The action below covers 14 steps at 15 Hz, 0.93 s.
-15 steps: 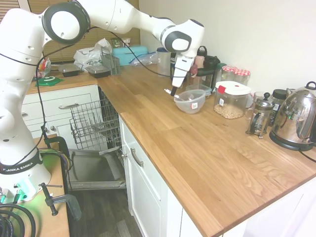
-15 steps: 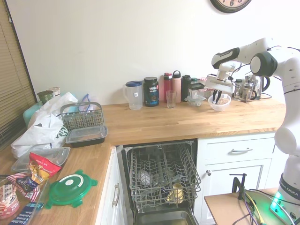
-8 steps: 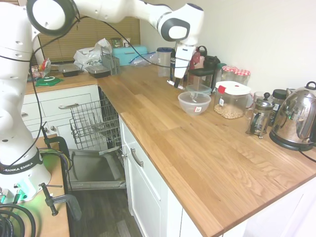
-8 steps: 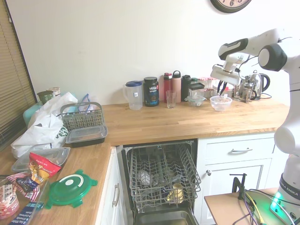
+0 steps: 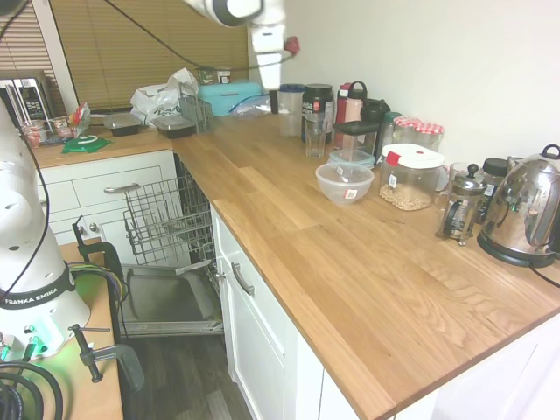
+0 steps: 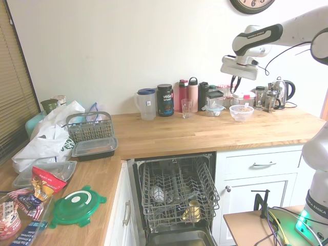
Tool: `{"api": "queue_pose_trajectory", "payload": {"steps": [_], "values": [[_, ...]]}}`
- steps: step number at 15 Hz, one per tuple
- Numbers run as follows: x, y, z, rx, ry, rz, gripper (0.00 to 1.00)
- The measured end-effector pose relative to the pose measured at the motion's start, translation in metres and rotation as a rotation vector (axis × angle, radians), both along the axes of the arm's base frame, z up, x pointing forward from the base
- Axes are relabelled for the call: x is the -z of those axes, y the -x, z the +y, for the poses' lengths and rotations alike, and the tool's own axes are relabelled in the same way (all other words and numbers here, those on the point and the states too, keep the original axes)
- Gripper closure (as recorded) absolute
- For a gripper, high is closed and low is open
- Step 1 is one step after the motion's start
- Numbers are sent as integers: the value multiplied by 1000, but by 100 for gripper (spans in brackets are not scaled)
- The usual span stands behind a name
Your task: Put the fork in the dishwasher
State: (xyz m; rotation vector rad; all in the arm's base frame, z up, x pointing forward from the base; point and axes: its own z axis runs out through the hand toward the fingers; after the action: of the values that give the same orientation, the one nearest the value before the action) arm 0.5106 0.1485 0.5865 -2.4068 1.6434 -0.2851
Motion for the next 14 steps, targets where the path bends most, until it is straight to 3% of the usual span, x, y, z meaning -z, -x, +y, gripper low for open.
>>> {"api": "queue_pose_trajectory", "payload": {"steps": [3, 6, 9, 14], "values": [[24, 111, 126, -104, 178, -58, 100], [114, 213, 209, -199, 357, -81, 100], [175, 243, 244, -255, 468, -84, 100], [255, 231, 285, -344, 618, -9, 100]]}}
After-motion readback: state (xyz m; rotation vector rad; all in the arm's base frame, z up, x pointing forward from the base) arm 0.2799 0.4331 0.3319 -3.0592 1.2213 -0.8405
